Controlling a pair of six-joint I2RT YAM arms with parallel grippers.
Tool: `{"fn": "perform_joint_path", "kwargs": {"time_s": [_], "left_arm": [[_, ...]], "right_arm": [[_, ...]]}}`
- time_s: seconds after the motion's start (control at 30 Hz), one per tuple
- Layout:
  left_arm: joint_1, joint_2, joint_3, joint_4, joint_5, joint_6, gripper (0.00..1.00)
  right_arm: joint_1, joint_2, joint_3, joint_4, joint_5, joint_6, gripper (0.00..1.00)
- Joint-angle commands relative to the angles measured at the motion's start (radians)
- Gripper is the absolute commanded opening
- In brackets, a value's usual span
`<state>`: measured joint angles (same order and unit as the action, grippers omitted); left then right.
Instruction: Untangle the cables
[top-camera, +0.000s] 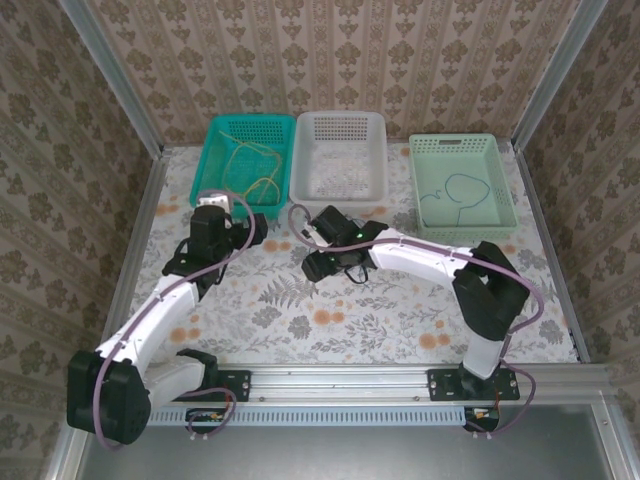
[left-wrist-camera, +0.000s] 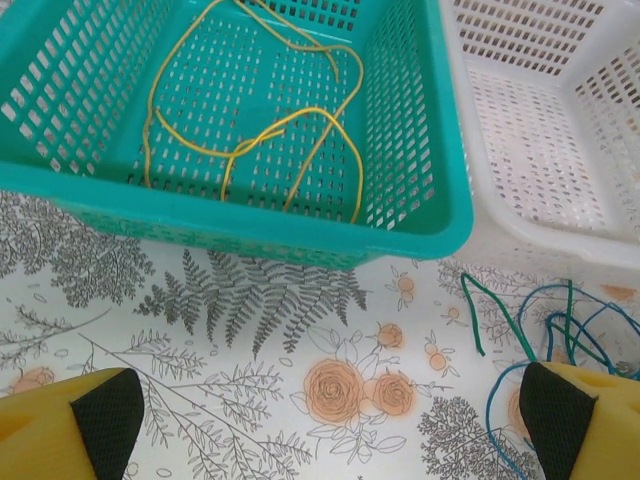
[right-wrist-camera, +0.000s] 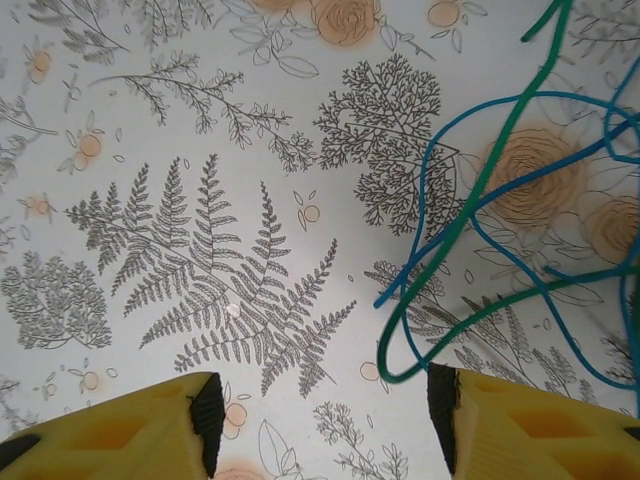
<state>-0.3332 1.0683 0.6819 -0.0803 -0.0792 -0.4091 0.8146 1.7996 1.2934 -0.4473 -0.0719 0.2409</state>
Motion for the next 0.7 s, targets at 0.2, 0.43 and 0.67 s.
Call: {"fn": "perform_joint_path", "kwargs": {"time_s": [0.2,0.43,0.67], "left_arm": [[-0.002,-0.021,-0.037,0.008,0.004,-0.044,1.0],[-0.002,-0.021,-0.041,0.011,0.006,-0.045,1.0],[-0.002,-0.024,-0.041,0.011,0.008,-0.043,1.0]], "right_arm": [[0.01,0.062,0.037,-0.051,0.125,-0.02,0.53],[0.022,0.114,0.06,-0.051,0.118,-0.025,0.43],[0.026,0.098,0.061,-0.051,0.126,-0.023,0.04]]}}
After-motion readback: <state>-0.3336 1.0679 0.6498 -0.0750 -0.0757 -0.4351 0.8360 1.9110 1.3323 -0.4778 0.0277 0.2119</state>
